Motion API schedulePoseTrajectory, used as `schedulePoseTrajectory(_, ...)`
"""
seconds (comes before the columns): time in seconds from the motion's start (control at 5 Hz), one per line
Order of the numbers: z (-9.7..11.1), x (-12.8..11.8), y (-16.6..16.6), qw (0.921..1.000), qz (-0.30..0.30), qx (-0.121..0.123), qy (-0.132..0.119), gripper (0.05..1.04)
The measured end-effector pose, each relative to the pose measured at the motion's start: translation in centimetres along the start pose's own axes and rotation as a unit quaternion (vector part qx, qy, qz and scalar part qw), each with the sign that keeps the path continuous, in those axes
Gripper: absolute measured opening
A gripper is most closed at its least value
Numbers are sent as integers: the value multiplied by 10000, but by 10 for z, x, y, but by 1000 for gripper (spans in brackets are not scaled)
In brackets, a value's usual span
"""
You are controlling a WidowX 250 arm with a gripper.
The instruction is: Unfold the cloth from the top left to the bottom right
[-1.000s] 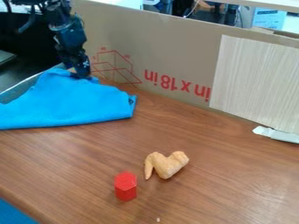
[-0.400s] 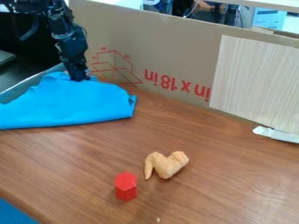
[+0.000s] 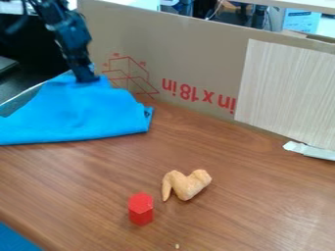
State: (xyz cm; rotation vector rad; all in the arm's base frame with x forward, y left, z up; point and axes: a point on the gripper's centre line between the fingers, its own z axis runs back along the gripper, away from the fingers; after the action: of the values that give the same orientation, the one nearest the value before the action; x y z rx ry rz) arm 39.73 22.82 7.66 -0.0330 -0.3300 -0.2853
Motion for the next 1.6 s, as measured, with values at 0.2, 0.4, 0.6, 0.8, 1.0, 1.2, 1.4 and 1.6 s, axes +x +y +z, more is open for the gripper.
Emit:
schedulePoseTrajectory(0.2, 34, -14, -16, 9989, -226, -239, -327, 55)
schedulePoseTrajectory(0.4, 67, -42, -53, 9936, -841, -433, -618, 54)
schedulePoseTrajectory(0.6, 58, -76, -88, 9882, -1381, -538, -375, 54)
schedulePoseTrajectory(0.8, 43, -110, -113, 9834, -1734, -525, -56, 54)
schedulePoseTrajectory(1.0, 24, -132, -123, 9794, -1924, -441, 420, 54)
schedulePoseTrajectory(1.2, 19, -139, -128, 9780, -1961, -441, 553, 54)
schedulePoseTrajectory(1.4, 22, -142, -137, 9781, -1840, -701, 668, 54)
schedulePoseTrajectory(1.6, 28, -142, -145, 9787, -1710, -850, 755, 54)
